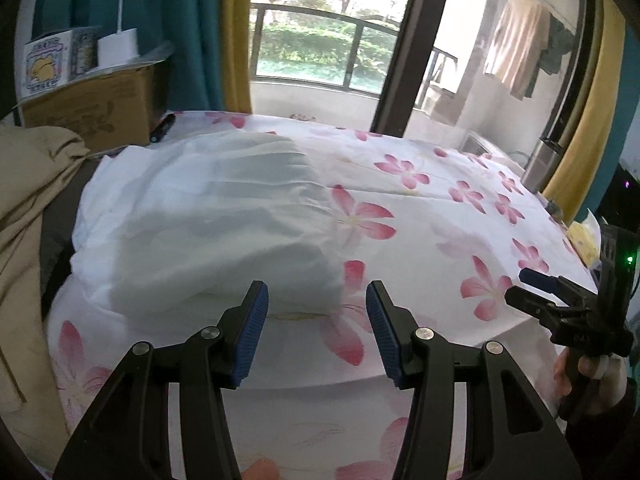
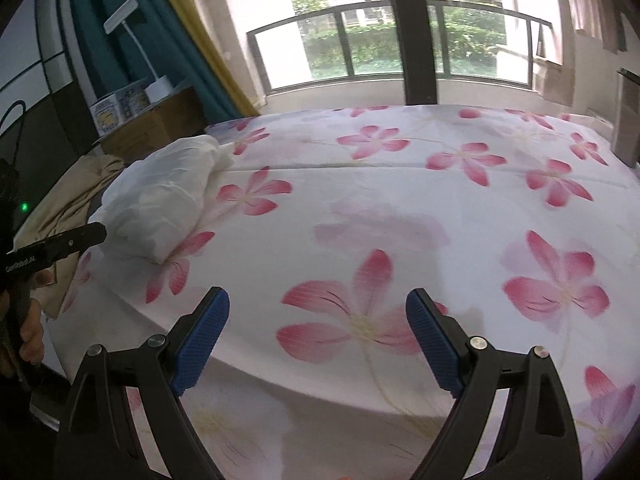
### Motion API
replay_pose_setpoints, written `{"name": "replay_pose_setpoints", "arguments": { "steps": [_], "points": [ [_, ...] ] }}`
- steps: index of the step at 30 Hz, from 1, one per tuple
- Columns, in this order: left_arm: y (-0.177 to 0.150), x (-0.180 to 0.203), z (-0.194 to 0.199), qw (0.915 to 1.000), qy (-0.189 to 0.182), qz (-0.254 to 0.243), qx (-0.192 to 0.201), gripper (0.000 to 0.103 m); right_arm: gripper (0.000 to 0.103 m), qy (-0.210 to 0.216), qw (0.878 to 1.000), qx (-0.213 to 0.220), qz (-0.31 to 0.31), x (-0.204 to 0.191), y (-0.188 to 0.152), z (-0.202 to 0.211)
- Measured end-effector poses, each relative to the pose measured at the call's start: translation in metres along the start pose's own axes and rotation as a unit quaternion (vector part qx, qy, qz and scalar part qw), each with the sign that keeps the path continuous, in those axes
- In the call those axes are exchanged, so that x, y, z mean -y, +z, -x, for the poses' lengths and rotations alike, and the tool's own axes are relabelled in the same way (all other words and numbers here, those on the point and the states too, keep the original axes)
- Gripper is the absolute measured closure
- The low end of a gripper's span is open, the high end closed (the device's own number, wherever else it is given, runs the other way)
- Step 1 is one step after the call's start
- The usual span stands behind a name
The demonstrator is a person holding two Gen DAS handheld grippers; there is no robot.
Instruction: Fold large clothes
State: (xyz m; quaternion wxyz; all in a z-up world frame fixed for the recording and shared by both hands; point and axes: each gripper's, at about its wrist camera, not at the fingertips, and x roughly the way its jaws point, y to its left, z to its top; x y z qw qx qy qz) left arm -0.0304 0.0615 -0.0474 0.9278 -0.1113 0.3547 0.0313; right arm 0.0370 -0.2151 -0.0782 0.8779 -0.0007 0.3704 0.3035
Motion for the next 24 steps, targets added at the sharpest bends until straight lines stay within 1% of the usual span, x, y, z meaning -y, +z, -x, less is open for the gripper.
{"name": "replay_pose_setpoints", "arguments": {
  "steps": [10,20,22,24],
  "points": [
    [0.011,0.026,0.003,0.9995,-0.004,-0.026,0.015,0.049,0.014,-0.026,1.000,0.009,-0.012,0.019,-0.007,0.024],
    [0.023,0.050,0.009,0.9976,-0.007,-0.055,0.040,0.049,0.013,-0.065,0.997,0.026,-0.012,0.031,-0.001,0.054],
    [0.026,0.056,0.011,0.9968,-0.004,-0.063,0.048,0.049,0.012,-0.072,0.997,0.032,-0.014,0.033,0.001,0.060],
    [0.029,0.060,0.014,0.9957,0.000,-0.072,0.058,0.049,0.008,-0.080,0.996,0.039,-0.016,0.036,0.003,0.067]
  ]
}}
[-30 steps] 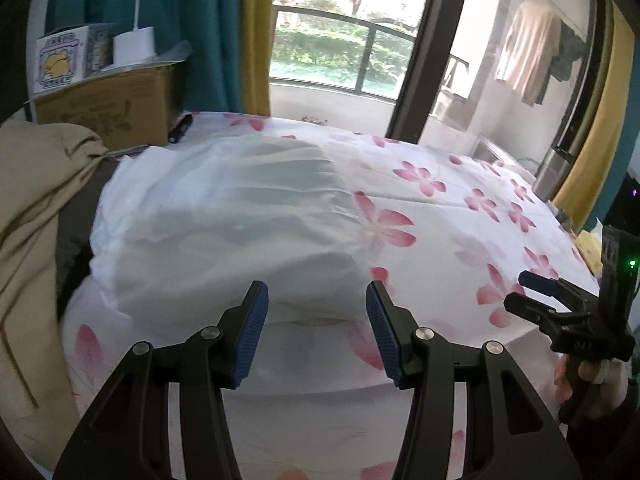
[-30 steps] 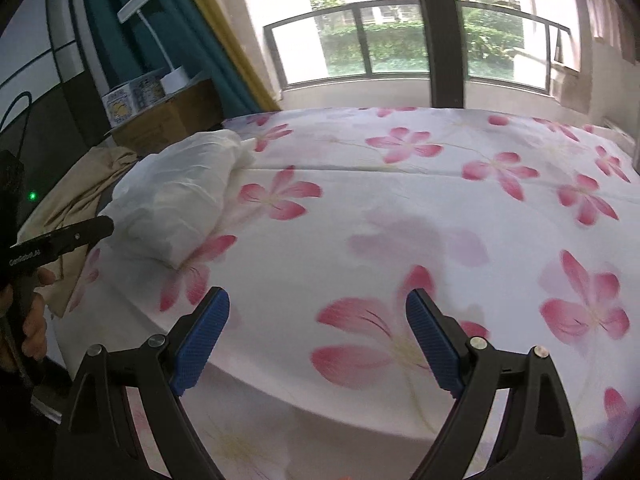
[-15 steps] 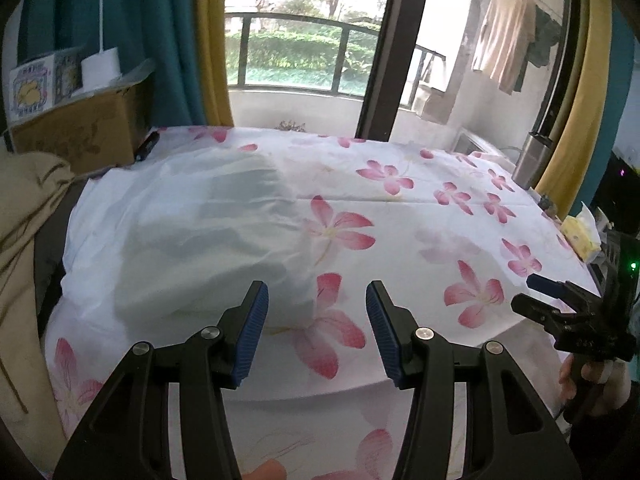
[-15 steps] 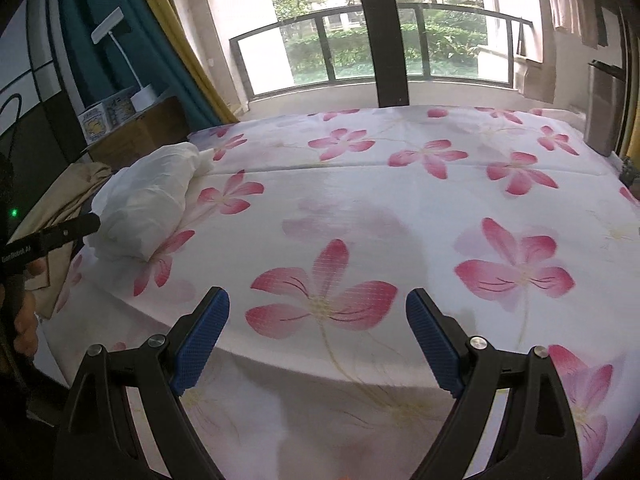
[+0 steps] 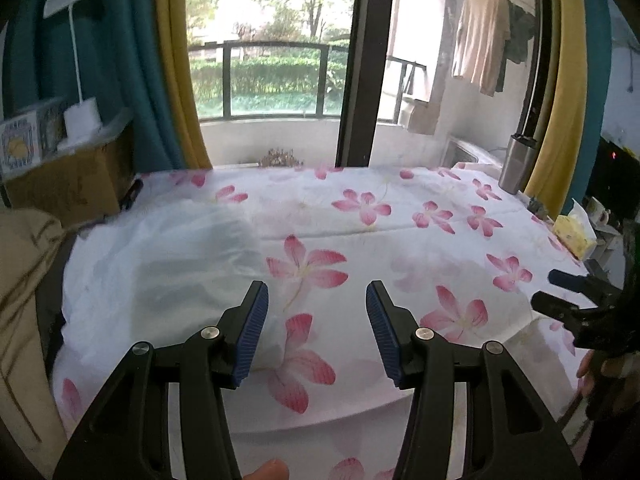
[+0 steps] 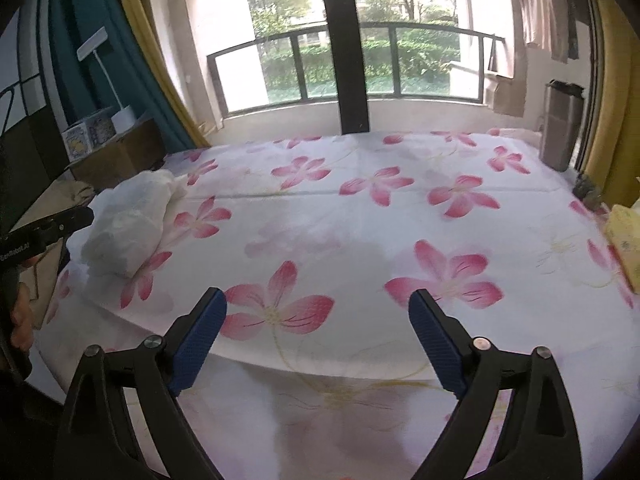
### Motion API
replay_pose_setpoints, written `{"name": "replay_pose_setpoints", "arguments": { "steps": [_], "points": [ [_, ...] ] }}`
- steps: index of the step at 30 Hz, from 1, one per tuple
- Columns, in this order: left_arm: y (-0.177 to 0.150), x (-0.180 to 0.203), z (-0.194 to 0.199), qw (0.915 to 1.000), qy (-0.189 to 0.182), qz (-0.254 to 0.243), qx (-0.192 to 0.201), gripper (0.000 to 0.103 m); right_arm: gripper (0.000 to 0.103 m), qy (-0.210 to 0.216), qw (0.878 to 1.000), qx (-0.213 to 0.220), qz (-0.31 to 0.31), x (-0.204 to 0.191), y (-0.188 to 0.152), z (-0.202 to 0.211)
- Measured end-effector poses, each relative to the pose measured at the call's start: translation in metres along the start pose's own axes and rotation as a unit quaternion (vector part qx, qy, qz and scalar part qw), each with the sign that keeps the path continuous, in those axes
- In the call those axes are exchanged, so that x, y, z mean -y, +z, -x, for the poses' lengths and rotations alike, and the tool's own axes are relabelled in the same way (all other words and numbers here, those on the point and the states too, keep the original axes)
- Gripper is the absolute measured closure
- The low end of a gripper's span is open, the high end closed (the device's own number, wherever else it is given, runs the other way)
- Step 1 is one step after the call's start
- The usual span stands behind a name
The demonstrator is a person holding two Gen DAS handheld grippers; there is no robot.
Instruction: Fold large clothes
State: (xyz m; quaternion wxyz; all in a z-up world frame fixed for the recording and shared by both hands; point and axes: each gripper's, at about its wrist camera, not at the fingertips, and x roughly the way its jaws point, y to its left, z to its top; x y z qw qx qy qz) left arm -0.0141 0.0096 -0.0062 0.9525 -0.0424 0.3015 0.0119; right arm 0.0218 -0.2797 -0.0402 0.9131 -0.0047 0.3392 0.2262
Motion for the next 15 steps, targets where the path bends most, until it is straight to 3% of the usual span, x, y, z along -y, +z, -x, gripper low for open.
{"name": "replay_pose_setpoints", "arguments": {
  "steps": [9,15],
  "points": [
    [0.019,0.008,0.013,0.9992,0.016,-0.015,0.033,0.028,0.005,-0.026,0.999,0.032,0.008,0.004,0.019,0.024],
    [0.031,0.008,0.034,0.9968,0.016,-0.017,0.076,0.027,0.004,-0.039,0.997,0.069,0.010,0.003,0.034,0.043]
  ]
}}
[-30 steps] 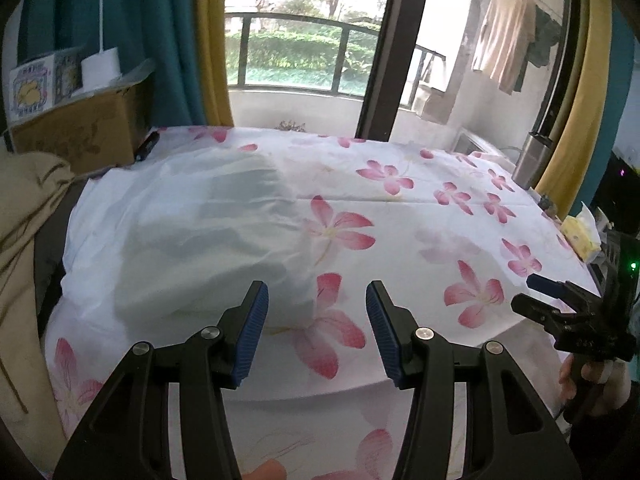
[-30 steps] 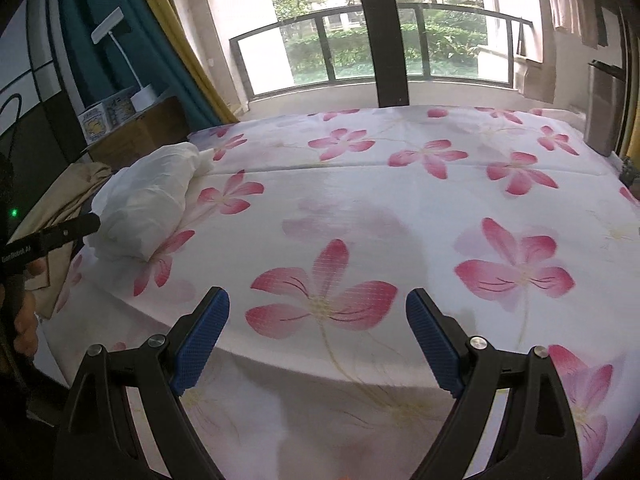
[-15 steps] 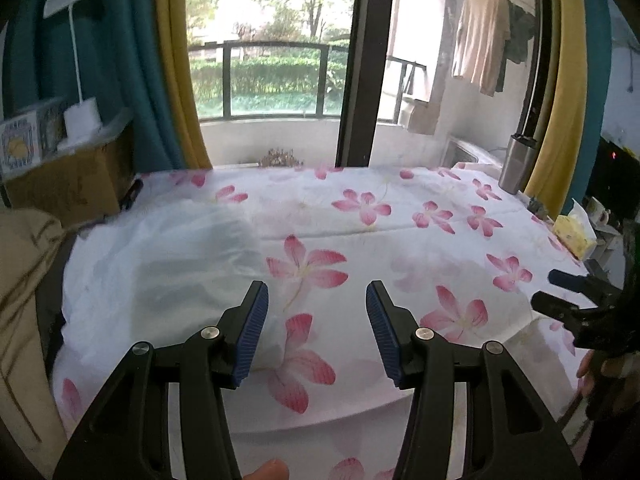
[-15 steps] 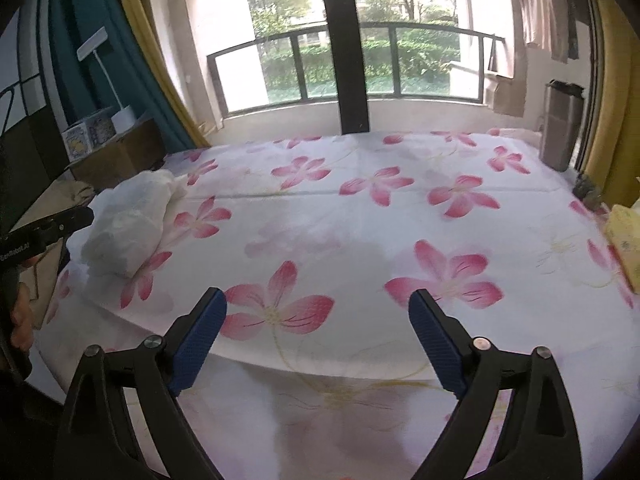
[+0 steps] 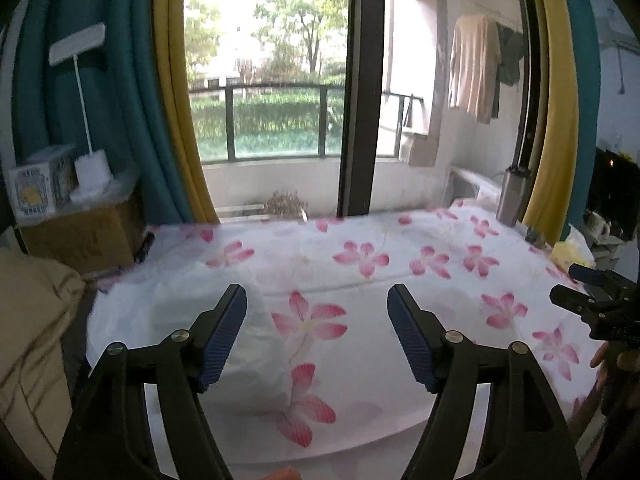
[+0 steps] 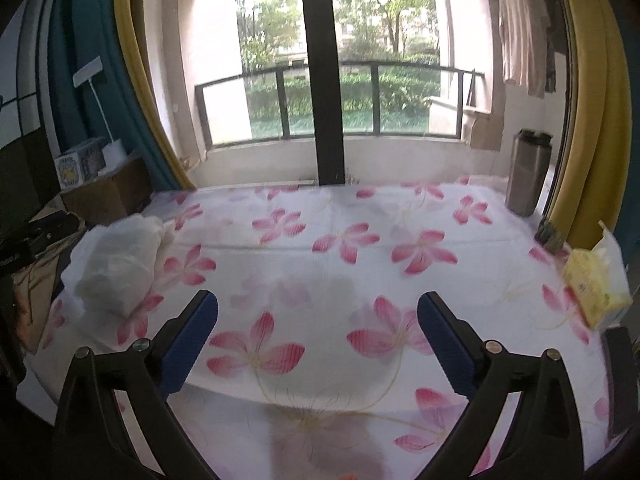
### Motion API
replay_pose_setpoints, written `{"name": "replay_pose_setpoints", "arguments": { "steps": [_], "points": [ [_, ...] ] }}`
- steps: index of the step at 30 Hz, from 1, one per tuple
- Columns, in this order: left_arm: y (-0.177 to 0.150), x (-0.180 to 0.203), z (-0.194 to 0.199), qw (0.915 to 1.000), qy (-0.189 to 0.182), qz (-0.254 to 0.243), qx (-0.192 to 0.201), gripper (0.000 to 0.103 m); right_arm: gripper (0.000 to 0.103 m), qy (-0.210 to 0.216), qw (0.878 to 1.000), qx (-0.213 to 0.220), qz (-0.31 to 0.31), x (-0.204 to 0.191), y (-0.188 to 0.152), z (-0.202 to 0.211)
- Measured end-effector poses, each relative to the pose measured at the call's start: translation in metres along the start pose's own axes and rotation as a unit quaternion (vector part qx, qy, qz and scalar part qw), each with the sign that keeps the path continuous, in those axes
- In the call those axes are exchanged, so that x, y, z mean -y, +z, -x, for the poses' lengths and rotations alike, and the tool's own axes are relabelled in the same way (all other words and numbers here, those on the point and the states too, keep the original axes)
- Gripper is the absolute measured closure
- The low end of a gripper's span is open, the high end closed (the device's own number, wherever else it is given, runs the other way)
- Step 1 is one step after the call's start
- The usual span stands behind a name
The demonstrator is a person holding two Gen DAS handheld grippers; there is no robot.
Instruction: Fold large clothes
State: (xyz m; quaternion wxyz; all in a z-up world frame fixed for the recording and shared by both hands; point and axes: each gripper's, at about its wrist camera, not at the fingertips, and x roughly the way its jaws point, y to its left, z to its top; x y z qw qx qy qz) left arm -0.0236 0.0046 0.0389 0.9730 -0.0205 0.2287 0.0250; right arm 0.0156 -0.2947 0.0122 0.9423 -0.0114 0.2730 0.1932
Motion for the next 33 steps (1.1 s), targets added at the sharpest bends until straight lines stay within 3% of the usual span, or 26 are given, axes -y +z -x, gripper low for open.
{"name": "replay_pose_setpoints", "arguments": {
  "steps": [7,16,33],
  "points": [
    [0.015,0.004,0.022,0.9974,0.022,-0.034,0.059,0.027,0.004,-0.018,0.999,0.042,0.012,-0.006,0.022,0.018],
    [0.024,-0.011,0.043,0.9926,0.039,-0.021,0.113,0.027,0.004,-0.035,0.995,0.086,0.036,-0.021,0.045,0.039],
    [0.014,-0.062,0.071,0.9839,0.071,0.022,0.163,0.027,0.003,-0.051,0.988,0.129,0.069,-0.070,0.053,0.060]
  ]
}}
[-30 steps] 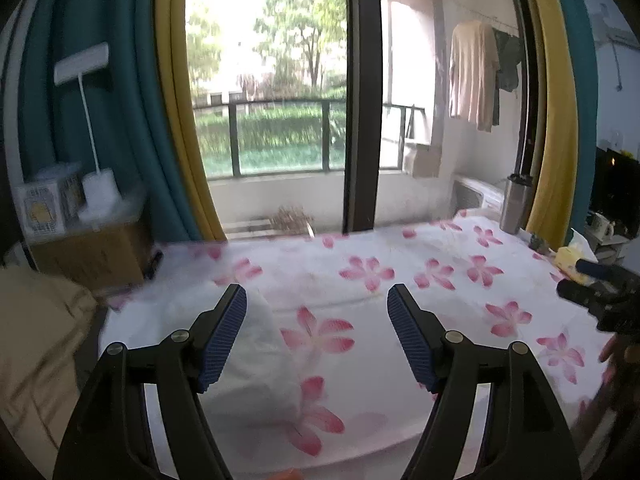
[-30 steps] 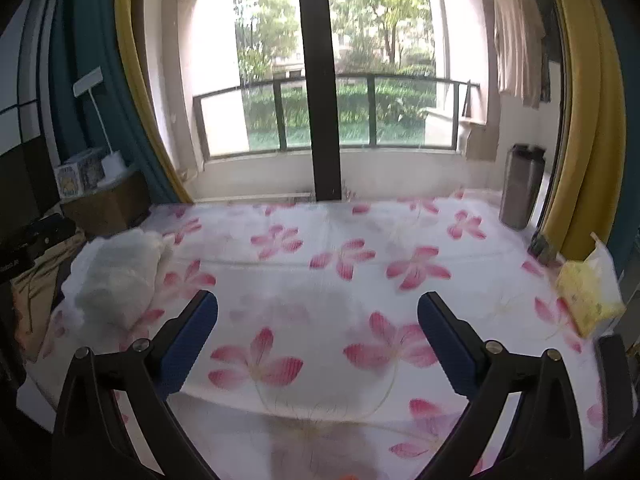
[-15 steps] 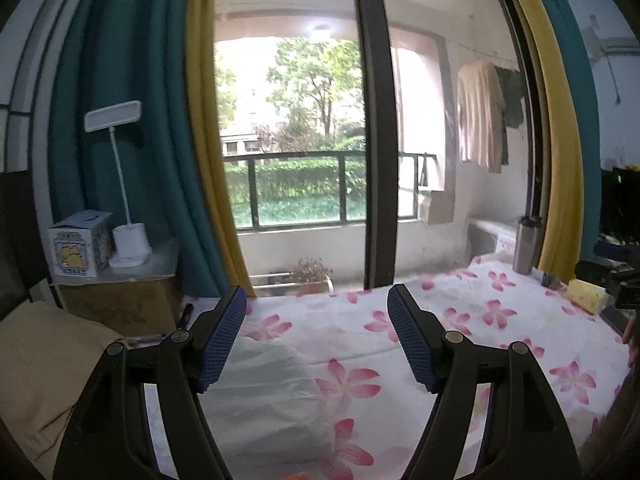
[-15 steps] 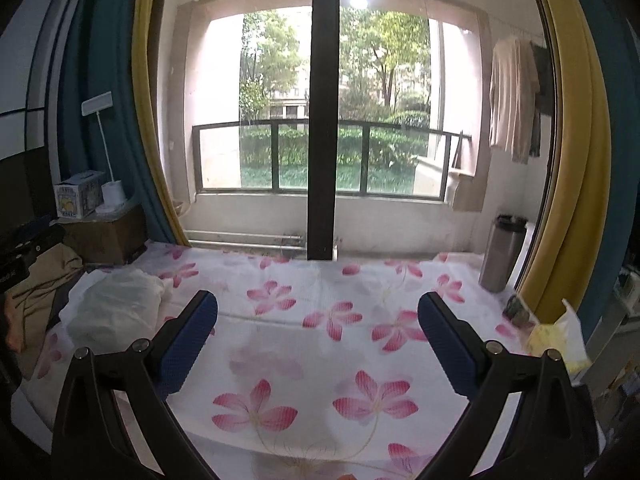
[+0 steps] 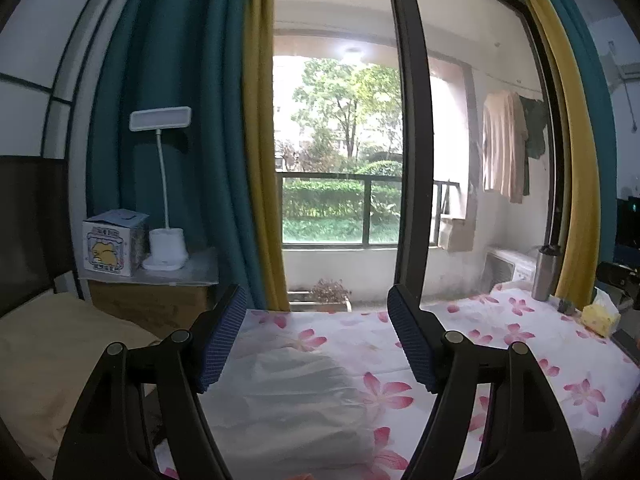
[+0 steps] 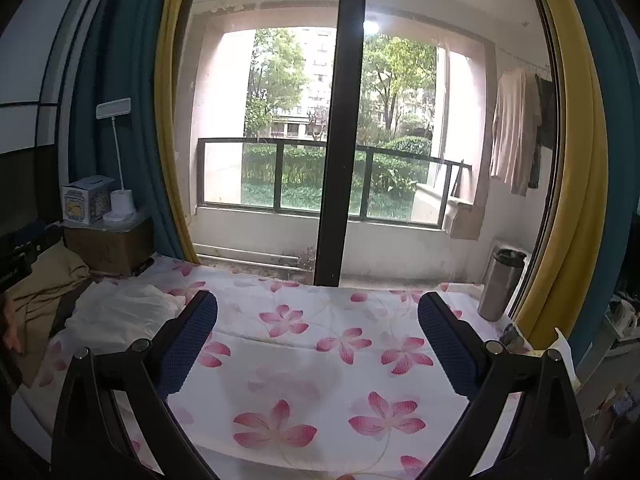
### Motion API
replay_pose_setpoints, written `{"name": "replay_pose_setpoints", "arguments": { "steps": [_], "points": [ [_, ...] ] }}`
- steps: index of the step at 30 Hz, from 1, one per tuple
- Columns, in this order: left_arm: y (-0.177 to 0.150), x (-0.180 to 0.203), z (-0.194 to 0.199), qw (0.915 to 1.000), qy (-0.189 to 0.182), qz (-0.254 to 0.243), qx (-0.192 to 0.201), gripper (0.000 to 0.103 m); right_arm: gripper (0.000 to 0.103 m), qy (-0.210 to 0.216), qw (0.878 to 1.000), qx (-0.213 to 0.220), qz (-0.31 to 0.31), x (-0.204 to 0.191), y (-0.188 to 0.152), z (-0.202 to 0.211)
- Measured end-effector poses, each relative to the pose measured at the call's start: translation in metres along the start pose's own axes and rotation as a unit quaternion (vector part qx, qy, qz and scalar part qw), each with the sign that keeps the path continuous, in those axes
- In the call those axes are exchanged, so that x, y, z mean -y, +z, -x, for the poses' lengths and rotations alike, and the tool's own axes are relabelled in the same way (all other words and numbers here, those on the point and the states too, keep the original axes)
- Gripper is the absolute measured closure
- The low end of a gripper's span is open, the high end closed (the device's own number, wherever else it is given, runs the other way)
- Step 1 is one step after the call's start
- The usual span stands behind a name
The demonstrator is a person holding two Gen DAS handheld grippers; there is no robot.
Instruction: Fold large clothes
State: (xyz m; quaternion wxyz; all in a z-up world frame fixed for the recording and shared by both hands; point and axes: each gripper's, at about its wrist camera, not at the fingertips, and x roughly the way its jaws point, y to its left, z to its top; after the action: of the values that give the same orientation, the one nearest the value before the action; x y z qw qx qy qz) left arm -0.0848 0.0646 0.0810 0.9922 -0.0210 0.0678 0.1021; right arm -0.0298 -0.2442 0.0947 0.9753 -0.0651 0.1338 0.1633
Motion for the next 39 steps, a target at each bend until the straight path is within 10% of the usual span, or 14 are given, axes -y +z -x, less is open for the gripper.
{"name": "replay_pose_setpoints", "arguments": {
  "steps": [39],
  "points": [
    [-0.047,-0.037,-0.021,0.9961,0.003,0.040,-0.079,0.027,0.003,0.005,1.000,-0.019,-0.006,-0.023,-0.022,-0.027]
  ]
}}
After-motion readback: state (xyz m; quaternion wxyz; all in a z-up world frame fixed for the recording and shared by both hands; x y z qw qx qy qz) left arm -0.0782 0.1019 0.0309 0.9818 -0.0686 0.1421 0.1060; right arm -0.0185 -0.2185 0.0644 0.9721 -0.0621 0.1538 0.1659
